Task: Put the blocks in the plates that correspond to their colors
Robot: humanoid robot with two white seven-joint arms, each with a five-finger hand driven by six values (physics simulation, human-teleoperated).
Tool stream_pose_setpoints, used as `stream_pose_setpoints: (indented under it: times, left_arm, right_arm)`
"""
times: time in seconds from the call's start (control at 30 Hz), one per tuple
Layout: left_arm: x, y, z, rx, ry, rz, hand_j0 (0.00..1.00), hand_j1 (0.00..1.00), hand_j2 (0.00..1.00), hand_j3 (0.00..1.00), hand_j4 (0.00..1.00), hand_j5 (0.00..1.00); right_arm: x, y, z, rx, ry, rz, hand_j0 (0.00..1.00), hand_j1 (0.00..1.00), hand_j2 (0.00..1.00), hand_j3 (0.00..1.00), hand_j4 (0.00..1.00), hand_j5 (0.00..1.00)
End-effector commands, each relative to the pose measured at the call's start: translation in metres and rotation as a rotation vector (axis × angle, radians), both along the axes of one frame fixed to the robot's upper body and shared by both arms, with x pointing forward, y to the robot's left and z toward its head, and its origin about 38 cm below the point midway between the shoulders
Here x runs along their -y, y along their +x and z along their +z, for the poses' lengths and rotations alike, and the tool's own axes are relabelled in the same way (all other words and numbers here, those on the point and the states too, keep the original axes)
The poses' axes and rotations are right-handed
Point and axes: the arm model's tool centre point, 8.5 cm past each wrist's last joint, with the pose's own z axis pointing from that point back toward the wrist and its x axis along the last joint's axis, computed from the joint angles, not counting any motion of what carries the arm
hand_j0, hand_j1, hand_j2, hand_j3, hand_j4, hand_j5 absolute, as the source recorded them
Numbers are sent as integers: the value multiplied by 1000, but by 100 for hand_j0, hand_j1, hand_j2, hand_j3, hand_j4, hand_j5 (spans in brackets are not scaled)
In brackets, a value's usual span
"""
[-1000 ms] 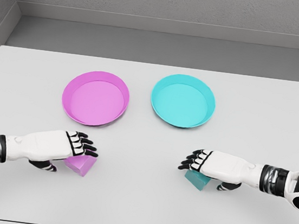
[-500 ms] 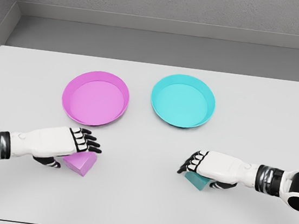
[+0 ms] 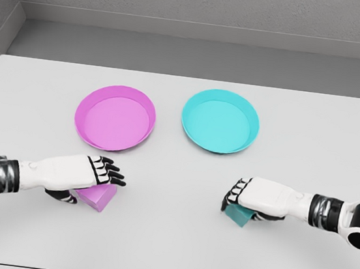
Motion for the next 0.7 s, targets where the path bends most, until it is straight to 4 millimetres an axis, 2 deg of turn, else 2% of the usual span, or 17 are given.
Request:
stream_pose_setpoints:
  times: [0.0, 0.23, 0.33, 0.4, 0.67]
  left_arm:
    - [-1, 0, -2, -8, -1, 6, 100, 100, 100, 100, 100, 100]
    - [-3, 2, -8, -19, 4, 19, 100, 100, 100, 100, 100, 100]
    - [3, 6, -12, -23, -2, 16, 100, 100, 100, 100, 100, 100]
    - [3, 6, -12, -23, -2, 16, 100, 100, 100, 100, 100, 100]
    - [6, 3, -19, -51, 22, 1, 100, 100, 100, 100, 100, 100]
  right_arm:
    - [1, 1, 2, -1, 8, -5, 64, 64, 64, 64, 64, 64]
    - [3, 6, 11, 23, 19, -16, 64, 64, 64, 64, 64, 64]
    - [3, 6, 13, 26, 21, -13, 64, 64, 64, 64, 64, 64]
    - [4, 7, 21, 50, 24, -12, 64, 64, 64, 64, 64, 64]
    - [5, 15, 30, 76, 29, -21, 64, 64, 64, 64, 64, 64]
